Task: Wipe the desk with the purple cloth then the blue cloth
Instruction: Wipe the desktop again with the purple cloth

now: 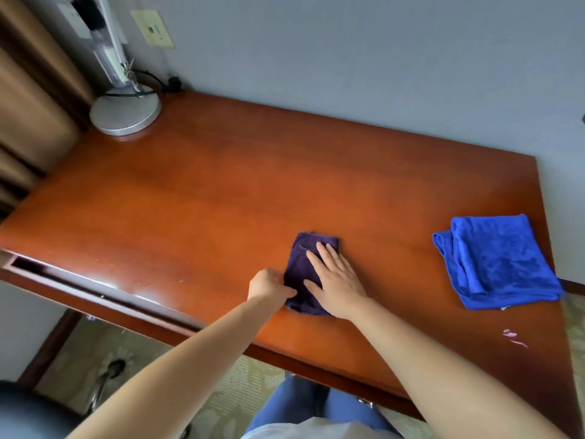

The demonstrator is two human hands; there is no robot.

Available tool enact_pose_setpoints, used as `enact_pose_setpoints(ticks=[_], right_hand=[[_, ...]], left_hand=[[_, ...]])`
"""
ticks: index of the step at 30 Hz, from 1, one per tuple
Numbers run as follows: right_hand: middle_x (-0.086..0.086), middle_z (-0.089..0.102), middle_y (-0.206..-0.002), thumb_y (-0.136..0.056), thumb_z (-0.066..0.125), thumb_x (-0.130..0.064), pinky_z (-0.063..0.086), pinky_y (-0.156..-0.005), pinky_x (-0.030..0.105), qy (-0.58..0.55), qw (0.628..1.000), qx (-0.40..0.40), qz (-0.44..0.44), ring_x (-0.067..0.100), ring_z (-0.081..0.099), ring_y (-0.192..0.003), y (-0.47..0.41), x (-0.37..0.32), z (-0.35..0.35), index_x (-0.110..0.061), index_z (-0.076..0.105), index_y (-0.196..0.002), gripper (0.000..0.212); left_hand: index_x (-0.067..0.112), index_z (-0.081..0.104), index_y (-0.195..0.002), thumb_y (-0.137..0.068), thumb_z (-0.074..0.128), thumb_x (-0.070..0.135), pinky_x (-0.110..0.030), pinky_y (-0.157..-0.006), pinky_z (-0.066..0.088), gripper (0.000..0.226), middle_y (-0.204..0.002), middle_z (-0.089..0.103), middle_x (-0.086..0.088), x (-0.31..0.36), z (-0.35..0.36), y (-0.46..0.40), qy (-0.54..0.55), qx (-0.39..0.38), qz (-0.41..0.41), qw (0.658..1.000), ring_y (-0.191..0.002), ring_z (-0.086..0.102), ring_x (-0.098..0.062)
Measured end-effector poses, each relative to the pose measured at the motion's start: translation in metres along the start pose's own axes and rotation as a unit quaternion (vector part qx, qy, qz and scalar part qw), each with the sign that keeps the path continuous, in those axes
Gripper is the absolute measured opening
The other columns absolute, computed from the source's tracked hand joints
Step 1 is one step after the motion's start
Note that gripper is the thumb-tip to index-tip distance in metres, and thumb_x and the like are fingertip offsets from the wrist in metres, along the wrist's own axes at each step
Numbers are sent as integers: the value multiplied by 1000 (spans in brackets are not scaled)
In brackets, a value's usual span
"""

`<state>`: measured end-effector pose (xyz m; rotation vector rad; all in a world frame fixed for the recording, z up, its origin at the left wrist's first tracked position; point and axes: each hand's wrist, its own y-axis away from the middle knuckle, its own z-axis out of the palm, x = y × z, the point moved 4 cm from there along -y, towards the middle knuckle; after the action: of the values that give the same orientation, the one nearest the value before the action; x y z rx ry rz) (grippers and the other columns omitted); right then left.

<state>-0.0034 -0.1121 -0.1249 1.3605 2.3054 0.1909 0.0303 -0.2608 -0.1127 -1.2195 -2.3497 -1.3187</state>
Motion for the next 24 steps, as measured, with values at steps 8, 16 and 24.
enact_pose_setpoints(ticks=[8, 16, 24], right_hand=[[2, -33, -153, -74, -13, -68, -17, -114, 45, 99, 993, -29, -59, 20, -30, -141, -6, -1, 18, -23, -21, -149, 88], [7, -34, -150, -69, -13, -67, -22, -111, 41, 83, 988, -40, -126, 21, -37, -135, -27, -87, 41, -19, -26, -145, 91], [8, -37, -149, -95, 24, -63, -24, -110, 42, 83, 989, -51, -110, 27, -31, -141, -101, -208, 51, -17, -19, -150, 83]], left_hand=[[12, 47, -61, -86, 58, 12, -22, -43, 32, 27, -63, 49, 0, -6, 1, 4, -115, -41, -58, 991, -55, 45, -15], [6, 53, -86, -87, 61, 11, -24, -53, 38, 9, -76, 53, -5, -70, -59, 4, -138, -52, -113, 983, -71, 50, -22], [12, 44, -67, -82, 66, 14, -23, -43, 33, 27, -64, 47, -1, -150, -168, -45, -158, 1, -146, 977, -53, 43, -15]])
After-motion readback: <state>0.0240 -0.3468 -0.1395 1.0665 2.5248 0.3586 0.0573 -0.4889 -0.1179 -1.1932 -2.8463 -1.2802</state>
